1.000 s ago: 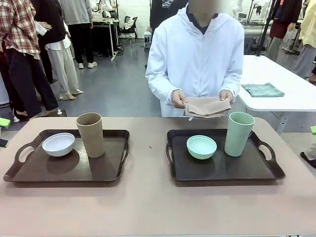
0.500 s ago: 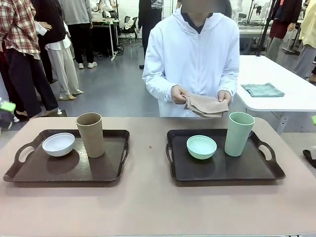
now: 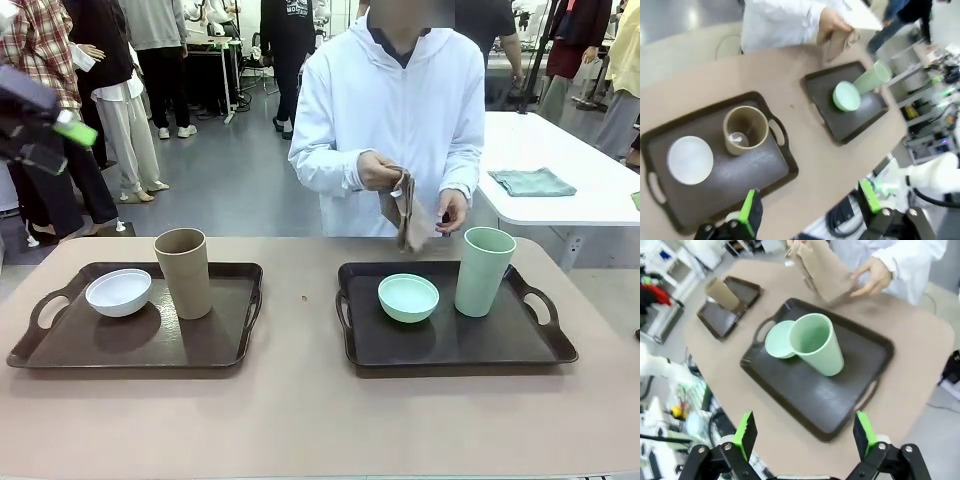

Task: Set up a tray with a mat and arrange the tableware.
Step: Pick up the Picnic Bowl and Reusable plastic cup from the Handle tray in front of the human's position and hold them in the air.

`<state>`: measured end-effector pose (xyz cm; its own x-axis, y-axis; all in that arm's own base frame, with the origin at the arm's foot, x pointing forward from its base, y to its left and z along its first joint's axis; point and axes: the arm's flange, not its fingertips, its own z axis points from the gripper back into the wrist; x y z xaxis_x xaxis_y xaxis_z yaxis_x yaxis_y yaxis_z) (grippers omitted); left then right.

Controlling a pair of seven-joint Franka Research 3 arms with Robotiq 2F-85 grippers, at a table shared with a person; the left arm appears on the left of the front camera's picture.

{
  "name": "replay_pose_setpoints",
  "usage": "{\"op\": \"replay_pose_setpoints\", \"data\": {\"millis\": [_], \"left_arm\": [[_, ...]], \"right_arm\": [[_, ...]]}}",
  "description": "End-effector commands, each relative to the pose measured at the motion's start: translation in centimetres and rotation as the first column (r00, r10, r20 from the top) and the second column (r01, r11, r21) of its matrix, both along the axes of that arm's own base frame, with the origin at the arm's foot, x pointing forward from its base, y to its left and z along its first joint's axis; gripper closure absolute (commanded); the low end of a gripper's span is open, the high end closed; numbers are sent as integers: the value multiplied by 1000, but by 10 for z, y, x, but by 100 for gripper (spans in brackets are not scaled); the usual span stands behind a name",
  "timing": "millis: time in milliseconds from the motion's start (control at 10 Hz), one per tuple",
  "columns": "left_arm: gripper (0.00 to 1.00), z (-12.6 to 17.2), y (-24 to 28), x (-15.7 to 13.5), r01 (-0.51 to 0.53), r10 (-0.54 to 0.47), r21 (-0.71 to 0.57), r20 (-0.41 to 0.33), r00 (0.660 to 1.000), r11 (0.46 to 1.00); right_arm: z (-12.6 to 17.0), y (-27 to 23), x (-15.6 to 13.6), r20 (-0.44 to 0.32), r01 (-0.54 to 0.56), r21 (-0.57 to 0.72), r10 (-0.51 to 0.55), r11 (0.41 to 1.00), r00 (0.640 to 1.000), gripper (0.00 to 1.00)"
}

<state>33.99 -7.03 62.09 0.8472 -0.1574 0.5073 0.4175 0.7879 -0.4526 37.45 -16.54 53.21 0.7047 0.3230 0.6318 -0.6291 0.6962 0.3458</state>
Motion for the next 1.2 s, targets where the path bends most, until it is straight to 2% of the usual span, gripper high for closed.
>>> {"op": "replay_pose_setpoints", "data": {"millis": [0, 300, 500, 600, 1100], "left_arm": [[0, -3, -48, 17, -9, 16, 147, -49, 999, 989], [0, -22, -145, 34, -39, 53, 304, -37, 998, 952], [0, -35, -196, 49, -51, 66, 333, -36, 997, 942], [0, -34, -155, 25, -13, 24, 292, -32, 999, 956], [0, -34, -155, 25, -13, 24, 292, -32, 999, 956]], "right_arm": [[-12, 4, 24, 10, -77, -124, 78, 989, 997, 0], [-28, 9, 38, -89, -267, -151, 256, 952, 963, 0], [-47, 6, 39, -122, -284, -136, 268, 949, 956, 0], [-38, 18, 36, -92, -236, -140, 224, 962, 970, 0], [-41, 14, 35, -98, -250, -142, 238, 958, 966, 0]]}}
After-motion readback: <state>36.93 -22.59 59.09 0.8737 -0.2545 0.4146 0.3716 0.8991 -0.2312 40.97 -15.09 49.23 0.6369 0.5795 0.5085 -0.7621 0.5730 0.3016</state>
